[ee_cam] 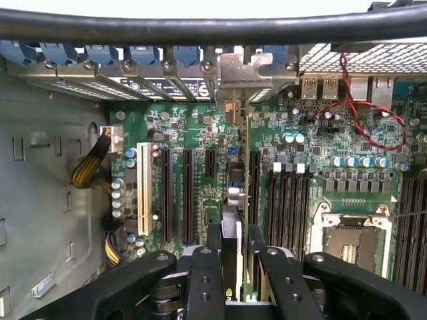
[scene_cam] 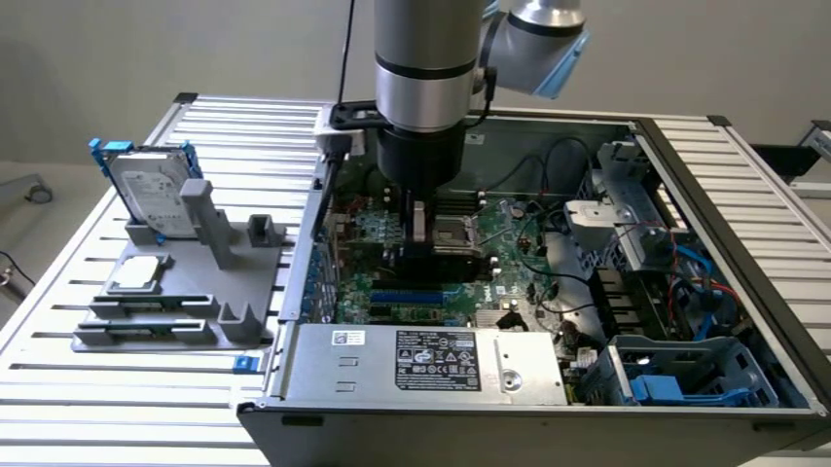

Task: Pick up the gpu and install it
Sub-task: 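Insert the gpu into the slot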

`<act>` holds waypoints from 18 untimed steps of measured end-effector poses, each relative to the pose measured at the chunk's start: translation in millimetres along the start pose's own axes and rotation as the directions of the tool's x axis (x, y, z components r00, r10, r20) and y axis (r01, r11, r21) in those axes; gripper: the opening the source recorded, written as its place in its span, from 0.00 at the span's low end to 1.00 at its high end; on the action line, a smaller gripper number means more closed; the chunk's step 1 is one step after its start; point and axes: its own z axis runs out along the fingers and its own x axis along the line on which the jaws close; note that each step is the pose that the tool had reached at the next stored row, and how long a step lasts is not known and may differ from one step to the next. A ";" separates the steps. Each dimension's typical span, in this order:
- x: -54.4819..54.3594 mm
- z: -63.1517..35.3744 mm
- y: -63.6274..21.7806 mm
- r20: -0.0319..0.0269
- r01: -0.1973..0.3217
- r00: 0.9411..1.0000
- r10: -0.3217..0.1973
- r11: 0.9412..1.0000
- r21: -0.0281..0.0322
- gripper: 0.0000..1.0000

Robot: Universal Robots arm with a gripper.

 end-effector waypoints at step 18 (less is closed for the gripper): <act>5.1 4.0 1.1 -0.004 0.002 1.000 -0.002 1.000 0.000 0.27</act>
